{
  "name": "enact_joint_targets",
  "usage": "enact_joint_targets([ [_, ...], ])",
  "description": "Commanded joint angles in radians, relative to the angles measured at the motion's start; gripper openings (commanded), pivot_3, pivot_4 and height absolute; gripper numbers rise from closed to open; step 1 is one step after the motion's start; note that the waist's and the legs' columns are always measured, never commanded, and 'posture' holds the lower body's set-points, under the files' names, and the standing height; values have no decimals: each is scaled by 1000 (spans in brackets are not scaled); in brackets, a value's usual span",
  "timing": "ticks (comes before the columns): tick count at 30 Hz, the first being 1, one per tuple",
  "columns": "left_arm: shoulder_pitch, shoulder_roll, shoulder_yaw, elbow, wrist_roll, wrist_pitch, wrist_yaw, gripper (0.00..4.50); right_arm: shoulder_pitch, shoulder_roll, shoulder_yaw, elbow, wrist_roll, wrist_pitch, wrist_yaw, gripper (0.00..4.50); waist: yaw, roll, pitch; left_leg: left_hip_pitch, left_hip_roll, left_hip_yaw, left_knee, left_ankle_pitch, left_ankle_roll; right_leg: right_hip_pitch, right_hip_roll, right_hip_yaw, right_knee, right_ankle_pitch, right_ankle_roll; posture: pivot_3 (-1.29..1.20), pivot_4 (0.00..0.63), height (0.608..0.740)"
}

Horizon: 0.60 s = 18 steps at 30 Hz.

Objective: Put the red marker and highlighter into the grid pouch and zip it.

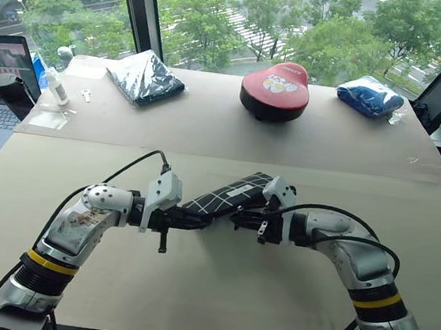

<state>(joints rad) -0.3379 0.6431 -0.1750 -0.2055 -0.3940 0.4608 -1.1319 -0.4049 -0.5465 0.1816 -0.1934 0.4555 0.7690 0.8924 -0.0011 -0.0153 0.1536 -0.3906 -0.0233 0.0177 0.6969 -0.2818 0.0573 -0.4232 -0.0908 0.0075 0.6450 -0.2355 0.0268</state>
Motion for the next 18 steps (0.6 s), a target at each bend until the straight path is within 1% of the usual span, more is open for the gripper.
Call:
enact_joint_targets([
  [1,-6,-2,13,-27,-11,-13,1,0,21,-43,-63,-46,10,-13,-4,19,0,0,0,0,0,0,0,0,0,0,0,0,0,0,0,0,150,740],
  [5,-8,-6,13,-24,-11,-13,3,0,72,-140,-117,-52,10,-32,44,19,6,0,0,0,0,0,0,0,0,0,-1,0,-1,0,0,0,150,740],
  [9,-6,-7,13,-24,-12,-12,3,0,77,-223,-164,39,-48,-93,40,19,7,0,0,0,0,0,0,0,0,1,-1,0,-2,0,0,0,150,740],
  [13,-5,-8,12,-25,-12,-11,2,0,47,-302,-212,162,-87,-146,50,19,7,0,0,0,0,0,0,0,0,1,0,0,-2,0,0,0,150,740],
  [15,-6,-8,12,-24,-13,-11,1,0,38,-328,-226,205,-95,-170,61,19,8,0,0,0,0,1,0,0,0,1,0,0,-2,0,0,0,150,740],
  [18,-10,-12,9,-18,-10,-14,0,0,41,-325,-222,210,-89,-187,74,19,5,0,0,0,1,1,0,0,0,1,0,1,-3,0,0,0,150,740],
])
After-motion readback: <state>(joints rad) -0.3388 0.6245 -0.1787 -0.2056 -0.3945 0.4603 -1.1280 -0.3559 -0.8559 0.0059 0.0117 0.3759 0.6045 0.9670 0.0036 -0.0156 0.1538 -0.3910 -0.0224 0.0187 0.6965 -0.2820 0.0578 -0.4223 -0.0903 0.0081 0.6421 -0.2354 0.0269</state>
